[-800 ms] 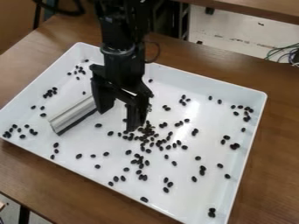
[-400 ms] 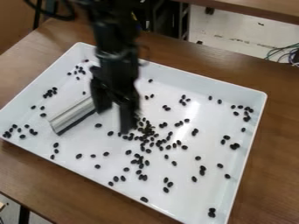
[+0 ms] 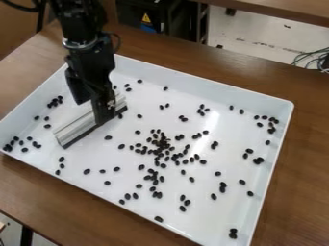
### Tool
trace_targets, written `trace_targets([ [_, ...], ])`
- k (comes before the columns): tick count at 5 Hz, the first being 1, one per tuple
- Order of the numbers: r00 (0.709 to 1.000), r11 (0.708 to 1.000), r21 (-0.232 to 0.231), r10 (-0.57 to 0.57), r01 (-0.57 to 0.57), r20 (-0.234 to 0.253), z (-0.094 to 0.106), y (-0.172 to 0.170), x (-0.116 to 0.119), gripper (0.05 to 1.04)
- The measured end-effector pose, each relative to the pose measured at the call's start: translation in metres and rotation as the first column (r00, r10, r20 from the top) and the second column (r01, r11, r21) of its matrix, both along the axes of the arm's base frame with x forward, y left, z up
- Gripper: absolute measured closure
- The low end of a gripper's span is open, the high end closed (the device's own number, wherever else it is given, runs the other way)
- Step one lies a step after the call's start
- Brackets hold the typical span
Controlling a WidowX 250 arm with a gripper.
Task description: Sweep into pile
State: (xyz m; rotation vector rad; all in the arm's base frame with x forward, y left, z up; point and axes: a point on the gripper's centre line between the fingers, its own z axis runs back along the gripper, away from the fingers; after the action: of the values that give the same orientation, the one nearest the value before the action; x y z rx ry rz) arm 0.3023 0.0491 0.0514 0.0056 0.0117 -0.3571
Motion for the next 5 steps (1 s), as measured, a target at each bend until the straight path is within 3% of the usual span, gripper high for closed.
trace_targets([
  [2,0.999,0.999,0.027,0.041,-0.041,-0.021,-0.025,0.019,0.011,0.085],
  [3,0.998,0.998,0.041,0.046,-0.044,-0.045,-0.038,0.022,0.010,0.144],
  [4,0.996,0.997,0.048,0.058,-0.055,-0.070,-0.051,0.022,0.008,0.367],
  [5,0.996,0.996,0.057,0.071,-0.068,-0.062,-0.052,0.023,0.009,0.678],
])
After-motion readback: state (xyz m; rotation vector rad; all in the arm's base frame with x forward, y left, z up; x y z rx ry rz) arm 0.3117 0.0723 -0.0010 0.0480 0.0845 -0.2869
